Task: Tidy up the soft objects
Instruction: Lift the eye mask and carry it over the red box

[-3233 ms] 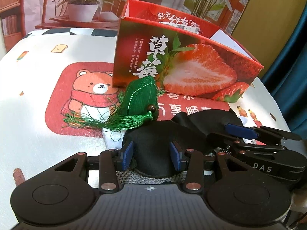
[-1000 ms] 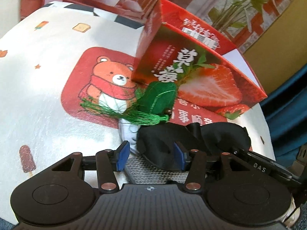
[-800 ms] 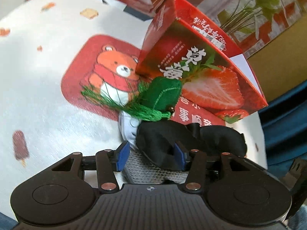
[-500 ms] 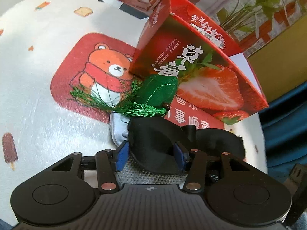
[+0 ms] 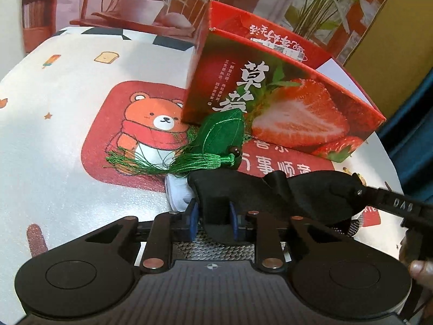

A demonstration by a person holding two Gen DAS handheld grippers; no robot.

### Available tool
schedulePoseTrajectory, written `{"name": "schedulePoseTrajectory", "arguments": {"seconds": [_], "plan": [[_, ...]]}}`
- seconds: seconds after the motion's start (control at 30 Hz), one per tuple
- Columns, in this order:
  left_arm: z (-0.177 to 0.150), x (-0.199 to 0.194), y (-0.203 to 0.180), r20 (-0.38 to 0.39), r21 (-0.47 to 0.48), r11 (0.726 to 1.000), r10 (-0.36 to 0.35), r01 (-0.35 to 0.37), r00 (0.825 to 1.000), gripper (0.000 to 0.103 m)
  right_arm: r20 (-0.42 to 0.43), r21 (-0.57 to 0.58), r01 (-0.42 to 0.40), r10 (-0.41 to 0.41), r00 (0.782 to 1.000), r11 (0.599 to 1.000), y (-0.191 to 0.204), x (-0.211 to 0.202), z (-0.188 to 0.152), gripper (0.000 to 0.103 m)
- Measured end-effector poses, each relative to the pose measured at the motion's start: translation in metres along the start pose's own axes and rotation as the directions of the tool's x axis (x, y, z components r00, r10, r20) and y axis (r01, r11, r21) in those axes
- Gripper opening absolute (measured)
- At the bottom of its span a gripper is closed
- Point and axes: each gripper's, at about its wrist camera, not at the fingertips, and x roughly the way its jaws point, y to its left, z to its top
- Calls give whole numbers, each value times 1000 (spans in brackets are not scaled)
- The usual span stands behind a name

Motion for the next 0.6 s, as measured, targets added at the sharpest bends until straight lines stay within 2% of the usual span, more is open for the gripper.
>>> {"name": "schedulePoseTrajectory", "arguments": {"seconds": [0.17, 0.3, 0.37, 0.6], "plan": [[-2, 1, 1, -6, -14, 1000, 0, 0, 1000, 25, 16, 60, -10, 9, 1000, 998, -11, 0, 4, 29], [0, -4, 0, 3, -21, 1000, -10, 10, 1000, 23, 17, 31, -4, 3, 1000, 1000, -9, -2, 5, 20], [4, -14, -3, 30, -9, 1000, -21, 21, 999, 21, 23, -4, -15, 15, 1000, 1000, -3, -5, 7, 14], [27, -60, -14, 187, 49, 998, -43, 35, 981, 18, 96, -108, -51, 62, 994, 993, 24, -29, 28, 12]]}}
